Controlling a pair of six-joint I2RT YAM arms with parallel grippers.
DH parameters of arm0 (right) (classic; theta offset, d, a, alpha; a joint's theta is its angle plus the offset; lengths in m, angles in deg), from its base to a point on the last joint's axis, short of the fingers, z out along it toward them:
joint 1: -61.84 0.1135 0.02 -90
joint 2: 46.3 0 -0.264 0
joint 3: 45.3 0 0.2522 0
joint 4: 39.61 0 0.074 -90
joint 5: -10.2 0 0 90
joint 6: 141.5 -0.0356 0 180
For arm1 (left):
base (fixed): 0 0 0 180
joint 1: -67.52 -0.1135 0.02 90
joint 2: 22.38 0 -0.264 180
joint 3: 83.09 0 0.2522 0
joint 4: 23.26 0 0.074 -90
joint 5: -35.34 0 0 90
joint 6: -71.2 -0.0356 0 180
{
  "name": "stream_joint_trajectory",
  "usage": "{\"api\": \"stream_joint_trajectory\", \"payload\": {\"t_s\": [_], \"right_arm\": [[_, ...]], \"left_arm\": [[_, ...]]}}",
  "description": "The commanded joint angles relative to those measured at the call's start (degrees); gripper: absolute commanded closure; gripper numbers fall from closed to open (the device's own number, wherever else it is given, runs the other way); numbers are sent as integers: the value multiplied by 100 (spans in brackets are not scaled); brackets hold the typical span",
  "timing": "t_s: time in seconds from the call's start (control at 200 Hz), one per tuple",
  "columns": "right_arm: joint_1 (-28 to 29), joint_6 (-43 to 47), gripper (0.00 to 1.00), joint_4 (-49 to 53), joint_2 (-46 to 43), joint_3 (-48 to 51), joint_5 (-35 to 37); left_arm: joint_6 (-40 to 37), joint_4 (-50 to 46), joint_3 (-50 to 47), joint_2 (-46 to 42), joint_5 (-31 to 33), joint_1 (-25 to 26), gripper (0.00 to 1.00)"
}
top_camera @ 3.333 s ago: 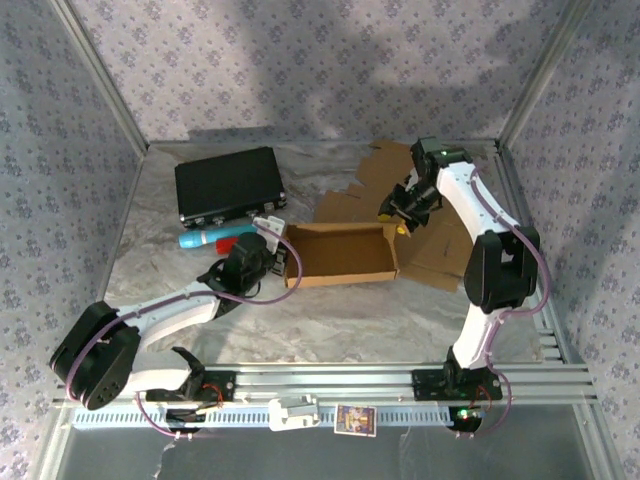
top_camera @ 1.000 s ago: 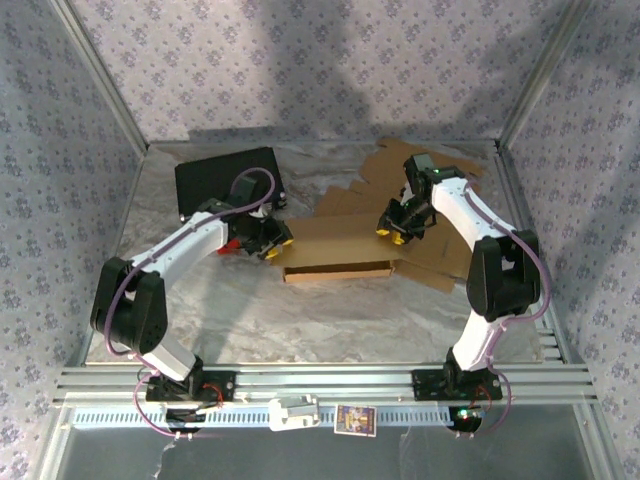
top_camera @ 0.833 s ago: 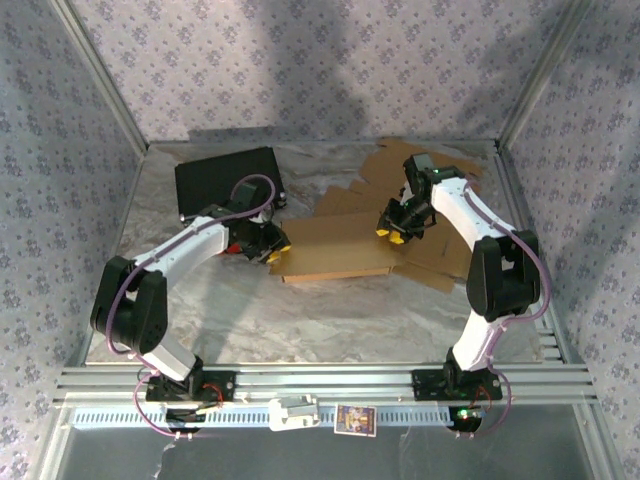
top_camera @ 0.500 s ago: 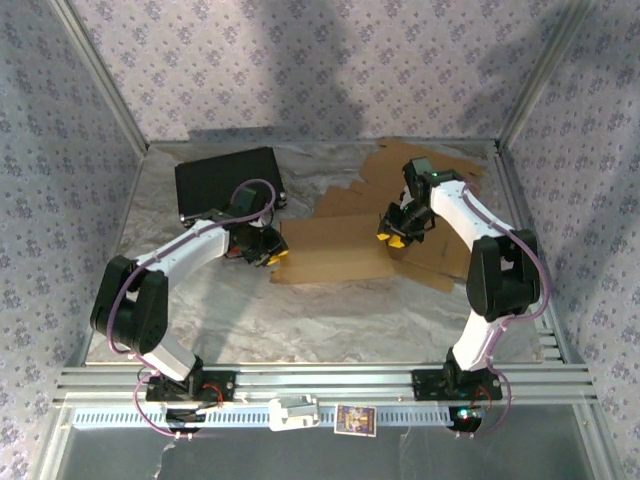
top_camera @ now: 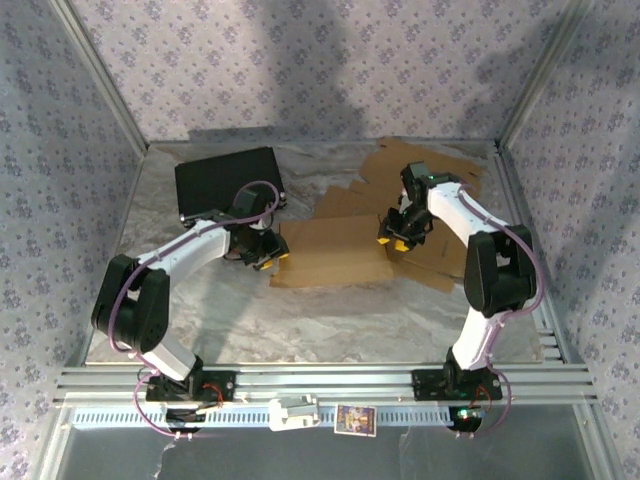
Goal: Fold the paper box
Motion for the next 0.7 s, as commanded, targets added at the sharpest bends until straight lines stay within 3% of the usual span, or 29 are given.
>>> {"api": "stream_joint_trajectory", "payload": {"t_s": [0.0,0.695], "right_arm": [[47,252,58,24,191,64,77],[107,295,60,-207,363,365,106]], "left_arm": [[-228,-13,75,150,43,-11,57],[-423,720,-537,-17,116,-36,71]]}}
